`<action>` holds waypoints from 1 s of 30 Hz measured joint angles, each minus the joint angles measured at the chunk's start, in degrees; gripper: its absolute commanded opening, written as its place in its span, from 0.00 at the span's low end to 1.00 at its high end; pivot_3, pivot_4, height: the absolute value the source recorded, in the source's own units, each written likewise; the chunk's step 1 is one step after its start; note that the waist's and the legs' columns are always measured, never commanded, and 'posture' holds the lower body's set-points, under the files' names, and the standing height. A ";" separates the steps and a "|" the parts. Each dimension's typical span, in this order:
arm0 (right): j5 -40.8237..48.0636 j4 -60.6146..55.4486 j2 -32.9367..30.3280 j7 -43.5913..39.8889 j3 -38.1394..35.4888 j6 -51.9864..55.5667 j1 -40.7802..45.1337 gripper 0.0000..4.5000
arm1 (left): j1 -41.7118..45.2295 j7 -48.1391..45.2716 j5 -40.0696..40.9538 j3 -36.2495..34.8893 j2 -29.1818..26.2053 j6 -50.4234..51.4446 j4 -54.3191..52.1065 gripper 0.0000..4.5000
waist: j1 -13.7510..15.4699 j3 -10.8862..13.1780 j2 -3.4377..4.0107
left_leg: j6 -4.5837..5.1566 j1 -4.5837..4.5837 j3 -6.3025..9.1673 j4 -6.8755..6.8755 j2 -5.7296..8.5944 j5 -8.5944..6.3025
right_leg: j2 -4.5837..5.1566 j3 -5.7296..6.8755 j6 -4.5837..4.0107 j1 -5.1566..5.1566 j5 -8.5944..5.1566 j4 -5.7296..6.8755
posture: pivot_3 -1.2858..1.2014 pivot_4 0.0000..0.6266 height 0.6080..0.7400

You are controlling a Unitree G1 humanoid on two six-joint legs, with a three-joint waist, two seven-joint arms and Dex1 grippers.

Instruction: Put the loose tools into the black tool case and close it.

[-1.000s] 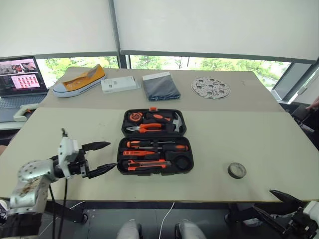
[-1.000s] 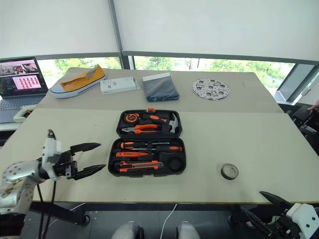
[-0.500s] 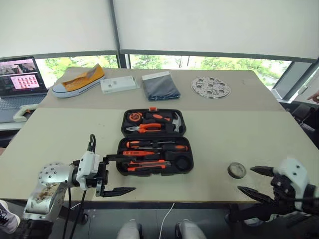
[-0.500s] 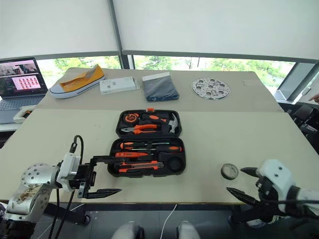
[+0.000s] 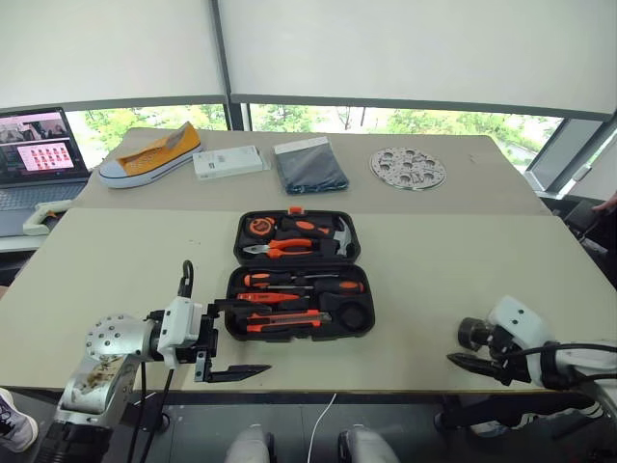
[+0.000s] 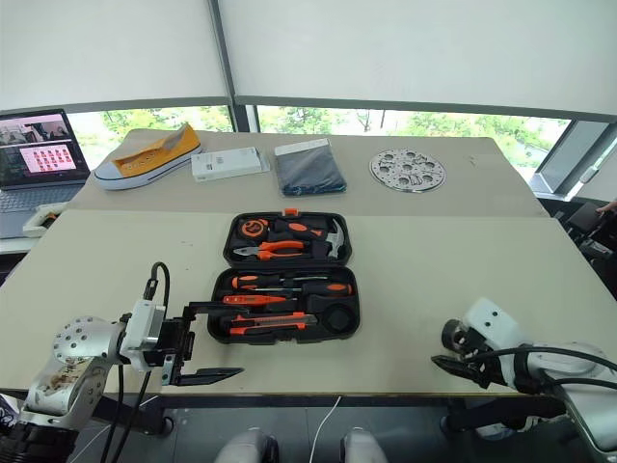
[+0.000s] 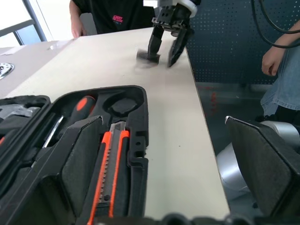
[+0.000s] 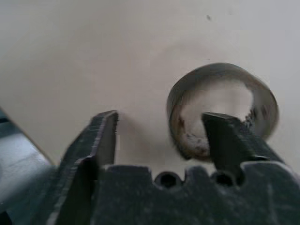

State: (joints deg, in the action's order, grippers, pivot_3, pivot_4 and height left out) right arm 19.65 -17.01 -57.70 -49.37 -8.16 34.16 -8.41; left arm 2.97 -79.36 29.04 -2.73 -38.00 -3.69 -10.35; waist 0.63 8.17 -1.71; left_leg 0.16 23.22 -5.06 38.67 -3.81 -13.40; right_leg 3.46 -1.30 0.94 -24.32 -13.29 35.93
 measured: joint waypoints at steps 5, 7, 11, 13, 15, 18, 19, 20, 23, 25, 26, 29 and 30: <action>-1.80 2.78 0.83 -0.66 2.89 -2.31 3.67 0.09 | -1.03 0.07 -0.02 0.14 -0.44 0.01 -0.12 1.00 | -0.16 0.00 -0.05 | 0.00 -0.03 -0.01 0.03 -0.02 0.00 | -0.01 0.00 0.01 0.02 0.01 0.01 | 0.52 0.24 1.00; -3.17 3.90 1.07 -0.75 3.30 -3.95 4.87 0.00 | -1.04 0.26 -0.02 0.15 -0.49 0.01 -0.14 1.00 | -0.16 0.00 -0.06 | 0.00 -0.04 -0.02 0.08 -0.02 0.00 | -0.01 0.00 0.03 0.03 0.02 0.03 | 0.52 0.24 1.00; -3.70 5.03 2.26 -2.80 5.27 -6.07 8.15 0.00 | -1.47 1.10 -0.54 0.02 -0.67 -0.20 -0.14 1.00 | -0.58 0.03 -0.11 | 0.00 -0.04 -0.05 0.08 -0.04 0.00 | -0.01 -0.04 0.02 -0.02 0.05 0.08 | 0.52 0.24 1.00; -2.82 4.65 2.99 -4.27 6.00 -6.00 10.32 0.00 | -1.59 1.28 -0.68 -0.08 -0.72 -0.26 -0.13 1.00 | -0.71 0.04 -0.09 | 0.00 -0.04 -0.04 0.07 -0.03 0.00 | -0.02 -0.04 0.01 -0.04 0.04 0.12 | 0.52 0.24 1.00; 2.76 2.26 6.10 -6.58 6.96 -1.14 16.38 0.00 | -2.54 1.42 -0.68 -0.71 -1.42 -0.14 0.13 1.00 | -1.38 0.10 -0.11 | 0.00 -0.04 -0.03 0.06 -0.13 0.00 | -0.11 -0.07 -0.02 -0.08 0.10 0.14 | 0.52 0.24 1.00; 10.03 -4.36 9.94 -9.21 11.30 5.97 25.80 0.00 | -2.37 2.13 -0.68 -0.86 -1.40 -0.16 0.20 1.00 | -1.50 0.14 -0.12 | 0.00 -0.07 0.09 0.02 -0.16 0.00 | -0.22 -0.05 0.17 -0.08 0.27 0.19 | 0.52 0.24 1.00; 11.06 -5.33 10.50 -9.44 12.69 7.78 27.57 0.00 | -2.37 2.37 -0.69 -0.87 -1.39 -0.16 0.27 1.00 | -1.32 0.16 -0.15 | 0.00 -0.04 0.10 0.01 -0.16 0.00 | -0.20 0.01 0.14 -0.09 0.26 0.16 | 0.52 0.24 1.00; 11.06 -5.37 11.43 -9.43 14.23 9.25 29.17 0.00 | -2.78 2.48 -0.69 -1.15 -1.45 -0.18 0.44 1.00 | -1.17 0.15 -0.19 | -0.01 -0.04 0.10 0.00 -0.16 0.00 | -0.15 0.08 0.10 -0.07 0.24 0.16 | 0.52 0.24 1.00; 10.18 -3.43 15.49 -8.27 20.71 13.01 33.79 0.00 | -3.68 3.83 -0.62 -1.75 -1.31 -0.05 0.46 1.00 | -0.80 0.17 -0.21 | -0.01 0.16 0.03 0.01 -0.07 0.00 | 0.00 0.09 -0.53 -0.23 0.28 0.12 | 0.52 0.24 1.00; 8.15 -1.21 18.05 -6.93 25.07 14.63 36.67 0.00 | -4.01 5.73 -0.37 -2.39 -0.56 0.29 -0.04 1.00 | -0.76 0.17 -0.21 | -0.01 0.26 0.02 0.02 -0.04 0.00 | 0.02 0.09 -0.33 -0.27 0.40 0.10 | 0.52 0.24 1.00; 7.60 -0.62 18.61 -6.57 26.10 15.14 37.29 0.00 | -4.20 6.37 -0.24 -2.61 -0.34 0.37 -0.23 1.00 | -0.72 0.17 -0.21 | 0.00 0.28 0.02 0.02 -0.04 0.00 | 0.02 0.09 -0.19 -0.29 0.48 0.09 | 0.52 0.24 1.00; 6.22 0.82 19.15 -5.23 28.02 17.31 38.48 0.00 | -5.89 8.73 0.21 -3.34 -0.05 1.11 -1.22 1.00 | -0.59 0.17 -0.21 | 0.00 0.32 0.02 0.01 -0.04 0.00 | 0.01 0.12 -0.19 -0.33 0.47 0.10 | 0.52 0.24 1.00; 6.03 0.82 19.10 -5.04 28.12 18.13 39.00 0.00 | -6.33 9.24 0.24 -3.51 -0.05 1.17 -1.51 1.00 | -0.62 0.17 -0.21 | 0.00 0.31 0.02 0.01 -0.05 0.00 | 0.01 0.12 -0.19 -0.34 0.47 0.10 | 0.52 0.24 1.00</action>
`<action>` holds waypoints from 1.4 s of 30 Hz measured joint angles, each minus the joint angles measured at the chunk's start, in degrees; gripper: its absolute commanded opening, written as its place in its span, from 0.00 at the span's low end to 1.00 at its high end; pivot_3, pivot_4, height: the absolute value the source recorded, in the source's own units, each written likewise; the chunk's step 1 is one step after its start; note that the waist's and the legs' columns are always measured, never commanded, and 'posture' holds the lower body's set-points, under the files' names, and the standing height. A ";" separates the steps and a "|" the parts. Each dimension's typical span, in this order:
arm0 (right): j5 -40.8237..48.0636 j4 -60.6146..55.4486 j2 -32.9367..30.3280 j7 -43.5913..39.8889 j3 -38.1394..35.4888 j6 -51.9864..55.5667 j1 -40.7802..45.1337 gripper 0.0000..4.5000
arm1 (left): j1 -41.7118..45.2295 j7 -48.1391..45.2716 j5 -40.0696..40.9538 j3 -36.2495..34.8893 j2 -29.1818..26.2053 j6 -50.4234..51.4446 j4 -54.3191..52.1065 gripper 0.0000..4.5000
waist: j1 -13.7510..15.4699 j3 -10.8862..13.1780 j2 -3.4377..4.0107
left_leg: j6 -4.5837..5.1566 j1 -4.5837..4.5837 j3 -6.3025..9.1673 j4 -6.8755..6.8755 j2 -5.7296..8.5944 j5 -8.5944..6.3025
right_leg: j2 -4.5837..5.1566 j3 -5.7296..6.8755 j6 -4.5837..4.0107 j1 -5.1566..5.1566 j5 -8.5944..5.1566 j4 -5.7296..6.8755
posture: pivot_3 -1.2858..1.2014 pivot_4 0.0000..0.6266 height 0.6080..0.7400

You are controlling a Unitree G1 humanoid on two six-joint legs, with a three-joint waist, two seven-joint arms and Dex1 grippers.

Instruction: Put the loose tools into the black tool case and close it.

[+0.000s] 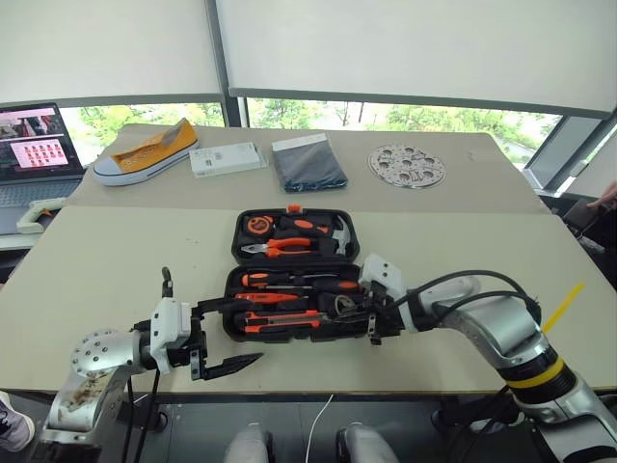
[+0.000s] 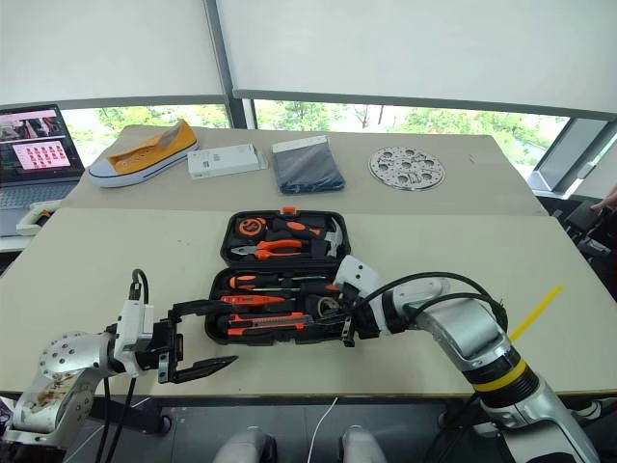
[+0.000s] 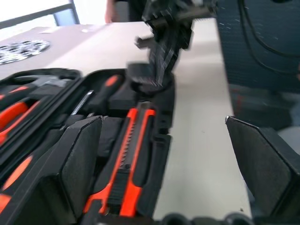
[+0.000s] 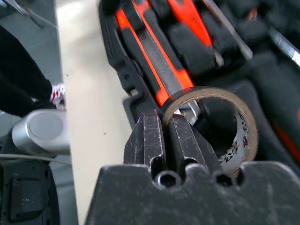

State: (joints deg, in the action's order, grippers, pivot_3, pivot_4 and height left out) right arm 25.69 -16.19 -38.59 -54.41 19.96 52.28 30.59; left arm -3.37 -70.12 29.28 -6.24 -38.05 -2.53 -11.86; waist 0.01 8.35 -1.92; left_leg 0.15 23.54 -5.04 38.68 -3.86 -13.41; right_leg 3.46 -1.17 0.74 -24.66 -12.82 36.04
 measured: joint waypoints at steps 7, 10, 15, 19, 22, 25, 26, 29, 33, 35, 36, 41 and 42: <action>-0.24 -0.64 -3.92 0.32 1.63 8.17 2.95 0.00 | -2.28 2.11 -0.03 -1.77 -0.12 -0.03 -1.18 1.00 | 0.14 0.00 0.00 | -0.02 -0.08 0.01 0.03 -0.03 0.01 | 0.00 0.05 -0.38 0.03 -0.20 0.04 | 0.52 0.24 1.00; -0.02 -1.31 -4.11 0.20 2.09 10.74 3.67 0.00 | -2.36 2.68 -0.08 -1.79 -0.12 -0.08 -1.46 1.00 | 0.22 0.00 0.00 | -0.02 -0.04 0.01 0.02 -0.02 0.01 | 0.01 0.05 -0.35 0.01 -0.19 0.04 | 0.52 0.24 1.00; -0.17 -1.96 -4.84 0.18 2.96 11.98 4.05 0.09 | -2.44 3.62 -0.39 -1.78 -0.11 -0.35 -1.56 1.00 | 0.57 0.00 0.00 | -0.03 0.03 0.01 0.00 -0.01 -0.03 | 0.01 0.06 -0.08 -0.03 -0.07 -0.01 | 0.52 0.24 1.00; -0.18 -1.65 -4.39 0.26 2.85 11.84 4.72 0.34 | -3.08 4.47 -0.78 -1.85 -0.08 -0.69 -1.55 1.00 | 0.47 0.00 -0.01 | -0.03 0.06 0.02 -0.01 -0.03 -0.03 | -0.02 0.06 -0.06 -0.07 -0.05 0.02 | 0.52 0.24 1.00; 0.56 -1.65 -5.37 -1.82 2.65 11.88 5.49 0.55 | -3.08 5.65 -0.40 -3.20 -0.01 -0.48 -1.55 1.00 | 0.37 0.00 -0.01 | -0.03 0.08 0.01 0.00 -0.05 -0.03 | -0.02 0.06 -0.08 -0.16 -0.04 0.06 | 0.52 0.24 1.00; 2.91 -1.80 -6.78 -5.01 1.52 11.95 5.55 0.79 | -3.02 6.66 0.02 -4.92 -0.02 -0.09 -1.47 1.00 | 0.30 0.00 -0.01 | -0.03 0.13 0.01 0.00 -0.06 -0.03 | -0.02 0.07 -0.08 -0.20 -0.04 0.06 | 0.52 0.24 1.00; 4.17 -1.81 -6.80 -5.96 0.31 11.78 5.58 0.79 | -2.90 7.03 0.03 -5.21 -0.03 0.02 -1.39 1.00 | 0.30 0.00 -0.01 | -0.03 0.16 0.01 0.00 -0.06 -0.03 | -0.02 0.07 -0.07 -0.23 -0.04 0.07 | 0.52 0.24 1.00; 7.37 -1.30 -8.06 -9.53 -4.52 9.78 5.48 0.79 | -2.70 9.07 0.16 -6.48 -0.07 1.78 -1.06 1.00 | 0.34 0.00 -0.02 | -0.03 0.24 0.01 0.01 -0.04 -0.03 | -0.02 0.06 -0.06 -0.28 -0.03 0.06 | 0.52 0.24 1.00; 4.68 7.11 -9.94 -11.98 -12.00 -4.28 3.55 0.68 | -0.77 18.51 -2.14 -9.52 -0.26 8.02 2.95 0.82 | 0.51 -0.01 -0.05 | -0.03 0.19 0.02 0.03 -0.01 -0.02 | -0.03 0.08 -0.01 -0.20 -0.02 0.04 | 0.52 0.24 1.00; -0.65 13.53 -8.53 -8.61 -12.07 -12.04 2.74 0.56 | 0.43 22.70 -3.25 -9.88 -0.19 11.54 4.70 0.66 | 0.45 -0.01 -0.10 | -0.04 0.16 0.00 0.05 -0.01 -0.02 | -0.04 0.09 0.01 -0.17 -0.01 0.05 | 0.52 0.24 1.00; -4.21 18.13 -7.18 -6.12 -11.82 -17.11 2.43 0.49 | 0.92 25.21 -3.74 -9.93 -0.03 13.88 4.97 0.58 | 0.38 0.00 -0.10 | -0.05 0.20 -0.03 0.06 0.00 0.00 | -0.04 0.06 0.03 -0.22 0.01 0.06 | 0.52 0.24 1.00; -13.76 31.90 0.41 2.52 -11.39 -33.83 3.70 0.10 | 6.45 32.92 -6.46 -8.55 2.24 19.39 5.97 0.17 | 0.01 0.01 -0.09 | -0.08 0.25 -0.04 0.05 0.01 0.02 | -0.10 -0.01 0.00 -0.31 0.04 0.17 | 0.52 0.24 1.00; -16.72 37.85 2.61 3.89 -10.54 -39.95 6.08 0.00 | 10.19 33.87 -7.69 -7.02 2.43 20.61 8.79 0.05 | -0.10 0.02 -0.09 | -0.08 0.19 -0.05 0.06 0.02 0.02 | -0.11 -0.02 -0.01 -0.25 0.06 0.19 | 0.52 0.24 1.00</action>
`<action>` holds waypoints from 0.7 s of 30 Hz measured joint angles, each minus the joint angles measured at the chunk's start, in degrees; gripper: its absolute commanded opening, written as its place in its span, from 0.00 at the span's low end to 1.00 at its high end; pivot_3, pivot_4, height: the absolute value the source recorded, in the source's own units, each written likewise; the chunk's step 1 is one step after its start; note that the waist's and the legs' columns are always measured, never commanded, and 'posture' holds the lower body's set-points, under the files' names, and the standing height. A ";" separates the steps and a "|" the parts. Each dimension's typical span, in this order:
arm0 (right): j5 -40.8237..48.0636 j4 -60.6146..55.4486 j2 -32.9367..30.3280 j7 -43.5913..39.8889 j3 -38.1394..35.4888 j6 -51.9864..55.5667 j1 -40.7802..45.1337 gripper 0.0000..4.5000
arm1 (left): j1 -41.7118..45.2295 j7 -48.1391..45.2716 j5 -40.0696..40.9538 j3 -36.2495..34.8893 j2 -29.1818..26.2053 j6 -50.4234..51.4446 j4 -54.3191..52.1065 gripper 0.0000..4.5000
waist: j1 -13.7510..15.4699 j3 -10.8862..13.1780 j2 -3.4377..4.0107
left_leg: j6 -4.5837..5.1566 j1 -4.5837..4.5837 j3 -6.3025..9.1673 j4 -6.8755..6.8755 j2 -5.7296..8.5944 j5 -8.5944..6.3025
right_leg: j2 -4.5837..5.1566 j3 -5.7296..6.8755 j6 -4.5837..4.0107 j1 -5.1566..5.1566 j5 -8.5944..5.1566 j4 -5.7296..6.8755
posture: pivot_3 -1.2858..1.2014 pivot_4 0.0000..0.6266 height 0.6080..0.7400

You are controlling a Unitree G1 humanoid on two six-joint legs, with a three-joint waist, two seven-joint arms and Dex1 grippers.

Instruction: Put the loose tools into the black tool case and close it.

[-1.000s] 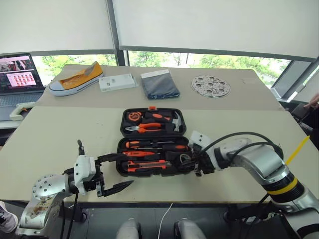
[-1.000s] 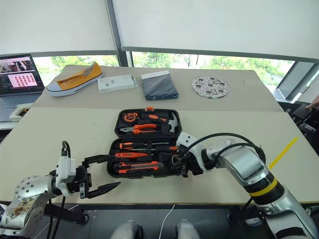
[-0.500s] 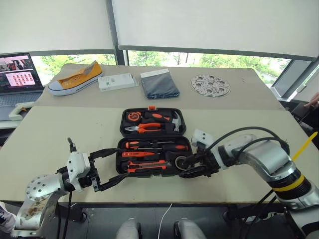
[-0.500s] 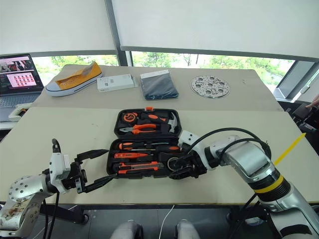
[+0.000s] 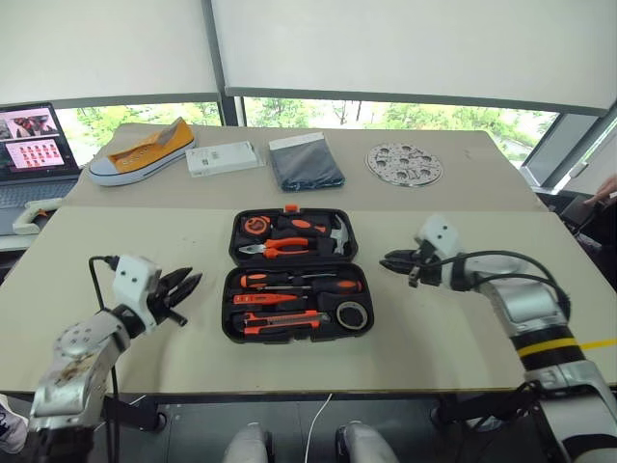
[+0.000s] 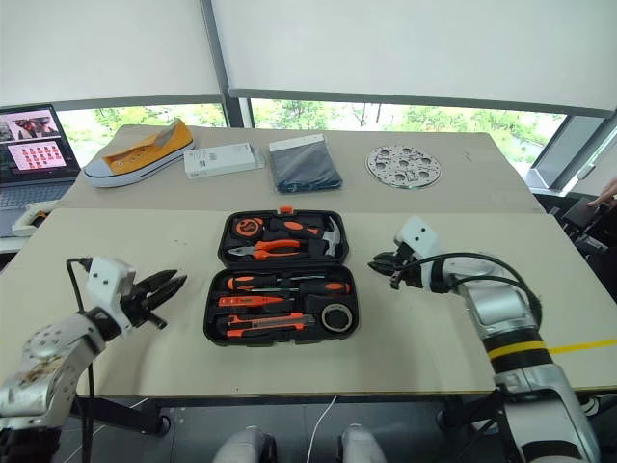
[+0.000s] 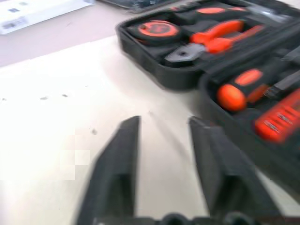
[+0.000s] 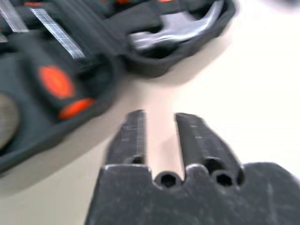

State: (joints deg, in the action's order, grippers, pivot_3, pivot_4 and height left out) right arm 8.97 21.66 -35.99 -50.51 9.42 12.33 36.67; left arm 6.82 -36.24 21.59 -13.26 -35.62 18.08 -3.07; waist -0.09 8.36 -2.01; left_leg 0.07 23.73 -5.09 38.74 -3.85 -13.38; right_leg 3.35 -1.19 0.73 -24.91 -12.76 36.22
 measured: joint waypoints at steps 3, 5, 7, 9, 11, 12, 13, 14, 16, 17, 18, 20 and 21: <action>-2.81 5.84 2.31 0.60 1.12 -5.17 2.63 0.00 | 3.89 0.04 -1.27 2.08 0.06 1.26 3.29 0.02 | -0.29 0.01 0.00 | -0.02 -0.03 -0.01 -0.01 -0.01 0.01 | -0.02 0.00 0.00 0.05 0.04 -0.04 | 0.52 0.24 1.00; -4.90 10.42 4.36 -0.26 2.66 -8.78 4.19 0.00 | 6.91 -0.49 -2.55 4.49 0.05 2.28 6.31 0.02 | -0.59 0.01 0.00 | -0.01 0.02 -0.01 -0.03 0.00 0.01 | -0.02 0.00 0.01 0.02 0.05 -0.08 | 0.52 0.24 1.00; -5.53 13.69 6.30 -2.21 3.34 -11.31 4.65 0.00 | 8.65 -1.71 -3.60 6.41 0.04 3.22 9.07 0.02 | -0.67 0.01 0.00 | -0.01 0.05 -0.02 -0.07 0.00 0.01 | -0.01 -0.01 0.02 -0.01 0.05 -0.08 | 0.52 0.24 1.00; -5.65 16.19 7.98 -4.01 3.46 -13.32 5.28 0.00 | 9.84 -2.97 -4.24 8.07 0.10 3.36 11.66 0.02 | -0.67 0.01 0.00 | -0.01 0.13 -0.02 -0.09 0.00 0.01 | 0.00 -0.01 0.01 -0.12 0.05 -0.04 | 0.52 0.24 1.00; -5.96 16.77 8.19 -5.17 3.48 -13.76 5.71 0.00 | 10.96 -3.95 -4.73 9.11 0.13 3.13 13.08 0.02 | -0.66 0.01 0.00 | -0.01 0.14 -0.03 -0.11 0.00 0.01 | 0.00 0.00 0.01 -0.13 0.05 -0.04 | 0.52 0.24 1.00; -5.94 16.64 8.20 -5.94 3.48 -13.69 5.81 0.00 | 11.46 -4.57 -4.87 9.40 0.14 2.99 13.48 0.02 | -0.65 0.01 0.01 | -0.01 0.14 -0.02 -0.11 0.00 0.01 | 0.00 0.00 0.01 -0.13 0.05 -0.04 | 0.52 0.24 1.00; -5.91 15.80 8.29 -6.90 3.48 -13.30 5.74 0.00 | 11.97 -5.61 -4.86 9.76 0.26 2.81 14.00 0.02 | -0.65 0.01 0.01 | -0.01 0.14 -0.02 -0.11 0.00 0.01 | 0.00 0.00 0.01 -0.13 0.05 -0.02 | 0.52 0.24 1.00; -5.89 14.90 8.18 -7.25 3.40 -12.72 5.49 0.00 | 12.25 -6.47 -4.51 9.80 0.75 2.93 14.06 0.02 | -0.65 0.02 0.01 | -0.01 0.14 -0.03 -0.11 0.00 0.01 | 0.01 0.00 0.01 -0.13 0.06 -0.01 | 0.52 0.24 1.00; -5.78 12.07 7.16 -8.23 3.02 -11.08 4.11 0.00 | 12.32 -8.09 -3.49 9.69 1.68 3.73 13.98 0.02 | -0.53 0.02 0.01 | -0.02 0.14 -0.02 -0.11 0.01 0.01 | 0.02 0.00 0.01 -0.13 0.05 -0.02 | 0.52 0.24 1.00; -5.56 9.56 6.47 -8.53 2.60 -9.83 2.69 0.00 | 12.18 -9.53 -3.25 9.87 1.88 4.03 13.78 0.02 | -0.43 0.02 0.01 | -0.02 0.15 -0.01 -0.11 0.01 0.00 | 0.02 0.02 0.01 -0.13 0.05 -0.03 | 0.52 0.24 1.00; -5.42 7.56 5.97 -8.85 2.21 -8.92 1.47 0.00 | 11.80 -10.88 -3.26 10.24 1.84 3.84 13.27 0.02 | -0.39 0.02 0.01 | -0.01 0.17 -0.01 -0.12 0.02 0.00 | 0.03 0.02 0.01 -0.13 0.05 -0.05 | 0.52 0.24 1.00; -5.26 3.50 4.99 -9.22 1.16 -7.05 -1.32 0.00 | 11.12 -12.66 -3.83 11.59 1.85 2.41 12.43 0.02 | -0.29 0.01 0.01 | -0.01 0.17 -0.02 -0.12 0.04 -0.02 | 0.05 0.01 0.02 -0.13 0.05 -0.06 | 0.52 0.24 1.00; -5.05 1.36 4.59 -9.29 0.75 -6.28 -2.83 0.00 | 10.79 -13.13 -4.40 12.27 1.94 1.34 12.23 0.02 | -0.19 0.01 0.01 | -0.01 0.16 -0.02 -0.12 0.03 -0.03 | 0.04 0.02 0.02 -0.12 0.05 -0.06 | 0.52 0.24 1.00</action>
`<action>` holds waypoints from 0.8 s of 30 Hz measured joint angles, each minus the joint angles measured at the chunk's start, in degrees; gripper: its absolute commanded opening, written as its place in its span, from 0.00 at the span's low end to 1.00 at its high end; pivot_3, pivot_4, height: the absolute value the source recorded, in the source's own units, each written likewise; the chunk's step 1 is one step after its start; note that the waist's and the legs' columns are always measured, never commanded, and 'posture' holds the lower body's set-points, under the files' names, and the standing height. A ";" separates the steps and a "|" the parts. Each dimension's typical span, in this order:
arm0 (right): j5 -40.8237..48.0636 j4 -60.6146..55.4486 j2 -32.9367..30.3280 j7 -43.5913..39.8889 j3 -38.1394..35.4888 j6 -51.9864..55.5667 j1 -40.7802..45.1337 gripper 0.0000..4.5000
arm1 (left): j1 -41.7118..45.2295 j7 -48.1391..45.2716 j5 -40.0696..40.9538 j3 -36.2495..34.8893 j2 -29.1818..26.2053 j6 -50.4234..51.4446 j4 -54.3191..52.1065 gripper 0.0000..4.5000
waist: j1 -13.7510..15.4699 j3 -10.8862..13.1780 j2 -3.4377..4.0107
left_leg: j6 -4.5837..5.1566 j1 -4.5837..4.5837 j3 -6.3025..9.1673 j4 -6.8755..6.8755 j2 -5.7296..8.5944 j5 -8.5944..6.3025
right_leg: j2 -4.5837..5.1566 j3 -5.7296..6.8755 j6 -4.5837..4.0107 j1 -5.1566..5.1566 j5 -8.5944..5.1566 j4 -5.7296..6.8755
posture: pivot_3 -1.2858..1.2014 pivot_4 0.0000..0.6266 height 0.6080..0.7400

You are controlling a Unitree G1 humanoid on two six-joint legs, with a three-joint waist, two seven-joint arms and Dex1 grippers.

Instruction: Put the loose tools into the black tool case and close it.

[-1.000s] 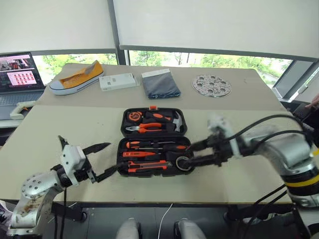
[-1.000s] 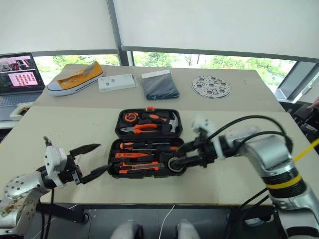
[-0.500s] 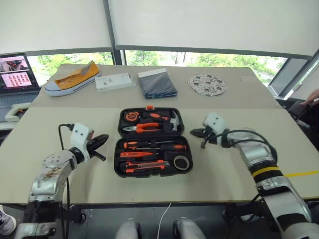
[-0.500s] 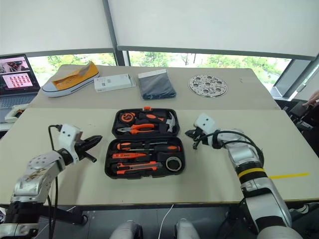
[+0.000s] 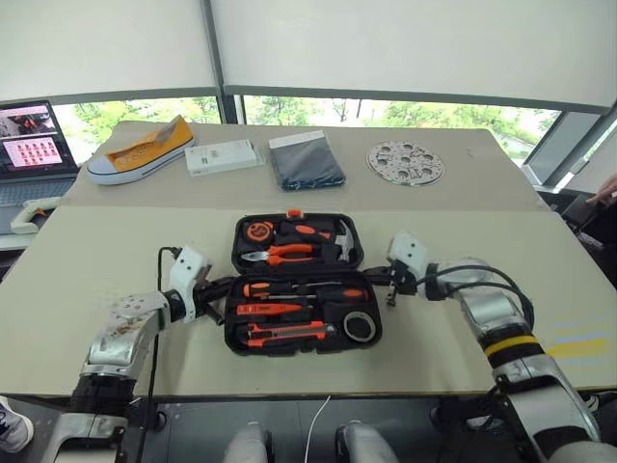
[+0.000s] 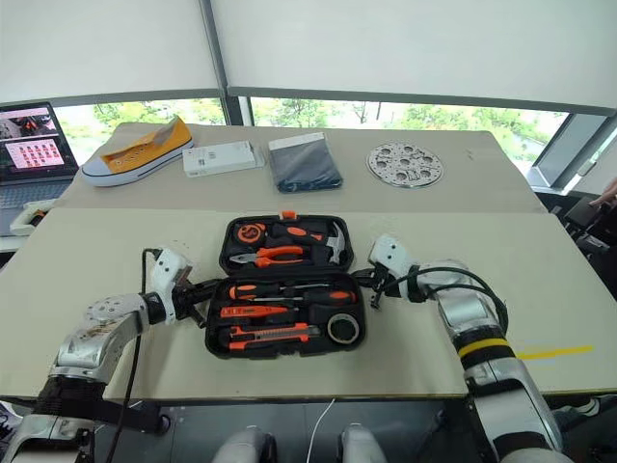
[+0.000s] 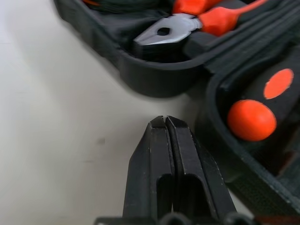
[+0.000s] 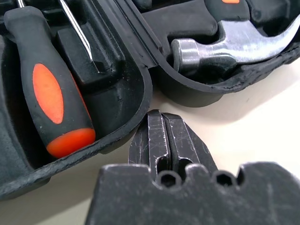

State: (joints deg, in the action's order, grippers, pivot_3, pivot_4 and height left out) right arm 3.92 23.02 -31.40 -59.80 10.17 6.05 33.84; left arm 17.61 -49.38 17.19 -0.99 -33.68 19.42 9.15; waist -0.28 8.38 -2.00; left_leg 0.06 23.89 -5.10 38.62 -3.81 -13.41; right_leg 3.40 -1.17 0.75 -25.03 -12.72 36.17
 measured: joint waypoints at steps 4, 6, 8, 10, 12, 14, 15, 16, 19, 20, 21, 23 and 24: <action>1.53 -7.49 -1.05 0.77 -2.26 3.77 -6.14 0.00 | -1.02 -0.74 -1.72 1.26 0.76 -2.83 -0.99 0.02 | 0.42 0.00 0.01 | 0.00 -0.02 0.00 0.01 0.02 0.00 | 0.01 0.00 0.00 0.03 0.00 0.00 | 0.52 0.24 1.00; 2.11 -12.03 -1.21 1.96 -3.81 6.87 -9.39 0.00 | -1.75 -0.91 -1.66 1.24 1.33 -2.84 -1.83 0.02 | 0.62 -0.01 0.01 | 0.00 -0.04 -0.01 0.04 0.02 0.00 | 0.01 -0.01 0.00 0.04 0.00 0.02 | 0.52 0.24 1.00; 2.43 -15.31 -1.13 3.70 -4.72 9.75 -11.41 0.00 | -2.07 -0.87 -1.71 1.21 1.86 -2.85 -2.16 0.02 | 0.77 -0.01 0.01 | 0.00 -0.04 0.00 0.10 0.02 0.00 | 0.01 -0.01 0.01 0.04 0.00 0.06 | 0.52 0.24 1.00; 3.18 -17.54 -1.01 4.77 -5.63 11.95 -13.05 0.00 | -2.45 -0.73 -2.01 1.19 2.31 -3.18 -2.49 0.02 | 0.89 -0.01 0.01 | -0.01 -0.07 0.01 0.13 0.02 0.01 | 0.01 -0.01 0.01 0.08 0.01 0.06 | 0.52 0.24 1.00; 3.92 -18.61 -0.64 5.53 -6.40 13.43 -14.05 0.00 | -2.55 -0.56 -2.39 1.18 2.64 -3.24 -2.66 0.02 | 0.93 -0.01 0.01 | -0.01 -0.10 0.01 0.14 0.02 0.01 | 0.01 -0.01 0.02 0.12 0.01 0.05 | 0.52 0.24 1.00; 4.20 -19.21 -0.50 6.11 -6.72 13.79 -14.68 0.00 | -2.75 -0.15 -2.60 1.15 2.82 -3.23 -2.94 0.02 | 0.93 -0.01 0.01 | -0.01 -0.13 0.01 0.16 0.03 0.01 | 0.01 -0.01 0.03 0.15 0.01 0.05 | 0.52 0.24 1.00; 4.63 -19.53 -0.35 6.32 -7.14 14.39 -15.01 0.00 | -2.98 0.06 -2.58 1.04 3.00 -3.05 -3.28 0.02 | 0.94 -0.01 0.01 | -0.01 -0.13 0.03 0.16 0.03 0.01 | 0.01 -0.01 0.03 0.16 0.01 0.05 | 0.52 0.24 1.00; 5.75 -19.68 0.11 6.64 -8.00 14.91 -15.44 0.00 | -3.29 0.31 -2.54 0.89 3.12 -2.89 -3.71 0.11 | 0.95 -0.01 0.01 | -0.01 -0.13 0.03 0.16 0.03 0.01 | 0.01 -0.01 0.03 0.17 0.01 0.04 | 0.52 0.24 1.00; 8.63 -20.34 0.78 7.45 -10.15 16.87 -16.21 0.19 | -3.87 1.44 -2.07 -0.30 3.04 -1.59 -4.74 0.25 | 0.91 -0.01 0.01 | -0.01 -0.13 0.04 0.16 0.02 0.01 | 0.01 -0.01 0.04 0.18 0.02 0.04 | 0.52 0.24 1.00; 9.28 -20.89 0.43 7.35 -10.81 17.48 -16.29 0.25 | -4.17 1.76 -1.46 -0.83 2.89 -0.83 -4.92 0.33 | 0.85 -0.01 0.01 | -0.01 -0.13 0.04 0.16 0.02 0.01 | 0.00 -0.01 0.04 0.17 0.02 0.06 | 0.52 0.24 1.00; 10.14 -21.52 -0.23 7.11 -11.13 17.79 -16.30 0.33 | -4.33 1.88 -1.08 -1.48 2.52 -0.10 -5.04 0.41 | 0.82 -0.01 0.01 | 0.00 -0.15 0.06 0.16 0.01 0.01 | -0.01 -0.01 0.03 0.17 0.02 0.06 | 0.52 0.24 1.00; 11.53 -22.61 -1.51 6.44 -12.22 18.40 -16.29 0.48 | -4.73 2.00 0.53 -3.61 1.08 2.14 -5.13 0.55 | 0.43 -0.01 0.01 | -0.01 -0.19 0.07 0.15 -0.04 0.01 | -0.06 -0.01 0.02 0.18 0.02 0.08 | 0.52 0.24 1.00; 12.65 -22.66 -2.40 6.03 -13.27 18.89 -16.29 0.56 | -5.09 2.07 1.68 -5.45 -0.19 4.25 -5.13 0.64 | 0.16 -0.01 0.01 | -0.01 -0.20 0.09 0.15 -0.04 0.02 | -0.08 -0.01 0.02 0.17 0.02 0.10 | 0.52 0.24 1.00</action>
State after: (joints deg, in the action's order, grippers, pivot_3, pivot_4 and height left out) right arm 16.57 0.35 -33.80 -53.77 -3.09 24.93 17.55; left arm 12.52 -47.30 18.87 -6.43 -33.86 23.67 4.02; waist -0.13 8.37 -1.99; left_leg 0.06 23.69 -5.01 38.76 -3.85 -13.40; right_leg 3.32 -1.19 0.76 -24.86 -12.70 36.26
